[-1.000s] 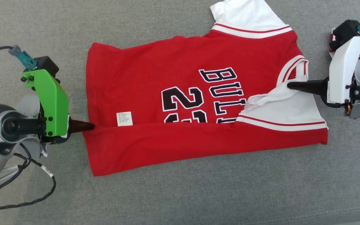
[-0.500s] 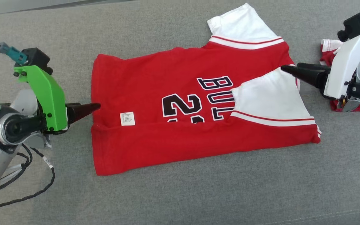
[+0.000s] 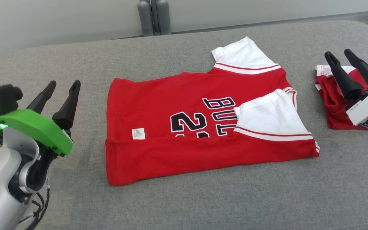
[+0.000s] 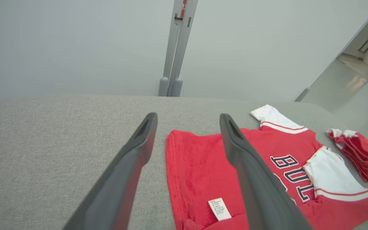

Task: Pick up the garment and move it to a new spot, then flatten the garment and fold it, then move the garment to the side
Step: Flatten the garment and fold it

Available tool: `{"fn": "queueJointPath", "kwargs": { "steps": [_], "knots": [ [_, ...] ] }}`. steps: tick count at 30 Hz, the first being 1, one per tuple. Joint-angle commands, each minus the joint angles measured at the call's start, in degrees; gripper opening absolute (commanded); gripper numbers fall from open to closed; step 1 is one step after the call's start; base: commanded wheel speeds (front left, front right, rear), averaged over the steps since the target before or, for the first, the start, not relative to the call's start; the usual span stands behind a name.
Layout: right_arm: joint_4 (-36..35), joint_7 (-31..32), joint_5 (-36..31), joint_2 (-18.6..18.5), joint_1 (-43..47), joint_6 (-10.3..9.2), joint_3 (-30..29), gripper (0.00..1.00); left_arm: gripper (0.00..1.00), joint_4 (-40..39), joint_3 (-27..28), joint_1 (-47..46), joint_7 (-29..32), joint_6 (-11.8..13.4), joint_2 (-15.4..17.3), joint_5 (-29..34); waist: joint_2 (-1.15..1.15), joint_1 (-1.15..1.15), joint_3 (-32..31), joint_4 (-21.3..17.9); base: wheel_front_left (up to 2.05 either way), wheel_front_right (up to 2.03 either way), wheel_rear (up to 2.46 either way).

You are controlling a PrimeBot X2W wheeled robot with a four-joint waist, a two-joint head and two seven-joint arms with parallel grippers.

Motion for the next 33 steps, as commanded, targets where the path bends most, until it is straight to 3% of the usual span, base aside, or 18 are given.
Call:
{"fn": "queueJointPath", "kwargs": {
  "steps": [1,5,8,13,20,23,27,33],
  "knots": [
    [0.2,-0.7,-1.4,1.2,2.5,0.0,-2.3,1.0,1.0,-1.4,1.4,3.1,-3.8,1.3,-0.7,-0.3,0.0,0.0,-1.2,0.6,0.0,0.0,0.0],
    [0.1,-1.0,-9.8,4.9,9.1,0.0,-11.5,1.0,1.0,-5.1,3.2,8.6,-11.7,5.6,-1.0,3.0,0.0,0.0,-1.8,0.6,0.0,0.0,0.0],
    [-0.7,-1.0,-17.2,9.4,15.3,0.0,-18.7,1.0,1.0,-7.0,4.9,12.2,-13.6,8.3,-2.2,6.4,0.0,0.0,-2.1,0.7,0.0,0.0,0.0],
    [-2.7,-1.0,-26.1,17.0,24.7,0.0,-28.4,1.0,1.0,-9.1,12.6,19.2,-14.0,9.8,-7.9,15.0,0.0,0.0,-2.8,0.7,0.0,0.0,0.0],
    [-4.5,-1.0,-32.4,22.7,32.4,0.0,-33.9,1.0,1.0,-8.7,22.9,29.7,-14.0,5.9,-17.1,26.9,0.0,0.0,-3.7,0.6,0.0,0.0,0.0],
    [-4.3,-1.0,-33.5,23.7,34.0,0.0,-34.4,1.0,1.0,-7.4,24.3,31.8,-14.0,3.7,-18.8,29.2,0.0,0.0,-3.6,0.7,0.0,0.0,0.0],
    [-2.3,2.1,-34.4,23.6,33.8,0.0,-33.9,1.0,1.0,-4.1,22.8,31.8,-13.2,0.7,-19.7,30.1,0.0,0.0,-3.1,0.8,0.0,0.0,0.0],
    [3.6,10.1,-35.0,23.1,30.5,0.0,-33.0,1.0,1.0,0.8,17.9,28.3,-2.5,-1.6,-20.4,27.8,0.0,0.0,-1.6,1.1,0.0,0.0,0.0]
  ]
}}
